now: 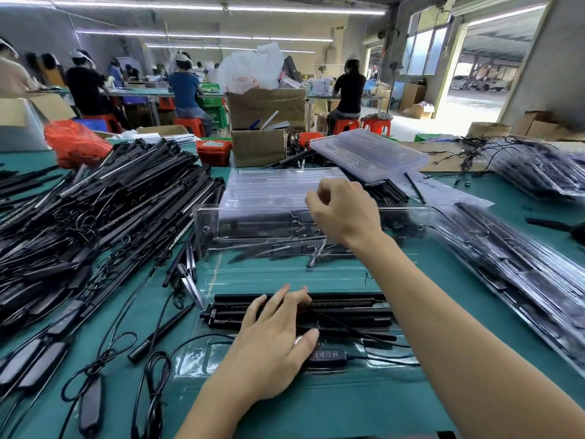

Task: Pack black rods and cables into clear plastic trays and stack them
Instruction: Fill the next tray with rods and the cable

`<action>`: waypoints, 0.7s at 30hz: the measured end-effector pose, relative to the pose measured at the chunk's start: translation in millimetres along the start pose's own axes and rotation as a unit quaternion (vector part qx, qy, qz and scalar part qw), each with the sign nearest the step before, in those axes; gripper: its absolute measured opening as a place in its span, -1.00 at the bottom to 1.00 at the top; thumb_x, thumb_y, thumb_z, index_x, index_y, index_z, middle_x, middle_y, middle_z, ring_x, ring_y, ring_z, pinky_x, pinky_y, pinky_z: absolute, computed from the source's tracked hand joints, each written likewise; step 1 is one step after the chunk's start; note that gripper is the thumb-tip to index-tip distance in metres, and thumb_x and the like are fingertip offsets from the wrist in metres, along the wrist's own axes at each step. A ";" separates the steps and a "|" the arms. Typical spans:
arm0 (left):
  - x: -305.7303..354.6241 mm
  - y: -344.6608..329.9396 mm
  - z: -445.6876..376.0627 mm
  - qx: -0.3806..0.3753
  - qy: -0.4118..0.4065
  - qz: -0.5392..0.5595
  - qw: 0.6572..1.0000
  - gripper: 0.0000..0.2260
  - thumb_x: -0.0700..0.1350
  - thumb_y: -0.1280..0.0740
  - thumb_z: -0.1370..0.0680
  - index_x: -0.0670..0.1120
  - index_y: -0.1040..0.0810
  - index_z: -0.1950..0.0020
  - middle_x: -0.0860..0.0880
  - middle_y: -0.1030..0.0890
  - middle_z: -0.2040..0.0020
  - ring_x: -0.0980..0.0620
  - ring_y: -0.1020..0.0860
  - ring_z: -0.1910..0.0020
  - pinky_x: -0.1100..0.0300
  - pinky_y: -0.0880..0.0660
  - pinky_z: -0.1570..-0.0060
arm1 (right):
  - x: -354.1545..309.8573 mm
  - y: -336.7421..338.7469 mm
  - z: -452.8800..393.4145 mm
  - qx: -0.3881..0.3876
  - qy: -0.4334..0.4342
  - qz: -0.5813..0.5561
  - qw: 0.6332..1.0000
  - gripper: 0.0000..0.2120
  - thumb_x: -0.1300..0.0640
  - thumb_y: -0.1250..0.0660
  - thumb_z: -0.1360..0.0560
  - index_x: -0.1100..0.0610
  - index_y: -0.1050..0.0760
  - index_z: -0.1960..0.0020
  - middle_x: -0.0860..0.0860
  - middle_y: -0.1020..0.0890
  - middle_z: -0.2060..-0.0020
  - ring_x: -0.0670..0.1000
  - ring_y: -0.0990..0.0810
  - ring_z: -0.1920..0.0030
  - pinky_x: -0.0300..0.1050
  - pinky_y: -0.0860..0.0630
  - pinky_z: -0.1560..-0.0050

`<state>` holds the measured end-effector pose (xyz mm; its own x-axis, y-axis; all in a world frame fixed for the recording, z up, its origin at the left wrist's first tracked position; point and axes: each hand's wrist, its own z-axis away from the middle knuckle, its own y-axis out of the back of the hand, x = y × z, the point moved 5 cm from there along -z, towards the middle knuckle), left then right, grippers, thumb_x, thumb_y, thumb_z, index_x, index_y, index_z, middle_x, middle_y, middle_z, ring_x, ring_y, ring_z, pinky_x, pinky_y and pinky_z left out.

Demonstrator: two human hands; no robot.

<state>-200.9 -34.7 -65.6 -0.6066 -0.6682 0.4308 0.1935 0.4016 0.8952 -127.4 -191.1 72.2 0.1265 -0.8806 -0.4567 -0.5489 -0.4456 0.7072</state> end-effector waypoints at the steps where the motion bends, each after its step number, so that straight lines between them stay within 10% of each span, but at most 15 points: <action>1: -0.7 0.4 -0.6 0.003 0.000 0.004 1.000 -0.74 0.20 0.01 -0.67 0.22 -0.08 -0.34 0.28 -0.07 -0.58 0.39 0.28 -0.51 0.17 0.32 -0.51 | -0.2 3.1 0.4 0.003 -0.001 0.004 1.000 -0.68 0.02 -0.27 -0.52 0.11 -0.40 0.38 0.00 -0.51 0.46 0.03 -0.41 0.45 -0.17 -0.27 0.40; 6: -4.3 -1.8 0.2 0.030 0.007 0.003 1.000 -0.61 0.25 0.01 -0.65 0.18 -0.14 -0.45 0.30 -0.12 -0.50 0.34 0.25 -0.50 0.22 0.33 -0.47 | -4.1 13.4 2.5 -0.070 -0.028 0.019 0.997 -0.61 0.04 -0.30 -0.47 0.09 -0.29 0.47 -0.01 -0.35 0.56 0.06 -0.29 0.51 -0.18 -0.26 0.39; 13: 0.4 4.9 5.4 0.094 0.011 -0.042 0.995 -0.59 0.31 0.02 -0.60 0.19 -0.31 -0.37 0.27 -0.11 -0.17 0.25 -0.05 -0.26 0.23 0.07 -0.33 | -6.3 15.7 17.1 -0.289 -0.097 0.014 0.952 -0.61 0.00 -0.23 -0.52 0.25 -0.68 0.21 0.03 -0.72 0.36 0.03 -0.59 0.34 0.00 -0.63 0.07; 16: 7.4 8.3 8.1 0.109 -0.005 -0.065 0.992 -0.41 0.36 0.14 -0.53 0.17 -0.38 -0.41 0.30 -0.21 -0.14 0.25 -0.12 -0.21 0.27 0.02 -0.27 | -10.9 16.1 24.0 -0.357 -0.087 0.019 0.930 -0.65 0.07 -0.20 -0.54 0.21 -0.69 0.18 0.01 -0.74 0.28 0.01 -0.61 0.31 -0.08 -0.58 0.23; 21: 21.1 21.1 12.2 0.170 -0.035 -0.120 0.978 -0.61 0.16 -0.15 -0.55 0.00 -0.70 -0.05 0.19 -0.60 0.09 0.10 -0.51 0.04 0.20 -0.49 0.00 | -3.5 7.2 45.4 -0.481 -0.113 -0.029 0.869 -0.79 0.22 -0.23 -0.60 0.26 -0.64 0.03 0.09 -0.69 0.07 0.08 -0.59 0.32 -0.04 -0.62 0.25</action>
<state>-219.0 -32.7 -38.9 -0.6567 -0.7287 0.1944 -0.2206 0.4321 0.8744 -169.3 -183.9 54.4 -0.0938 -0.8467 -0.5238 0.4123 -0.5119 0.7536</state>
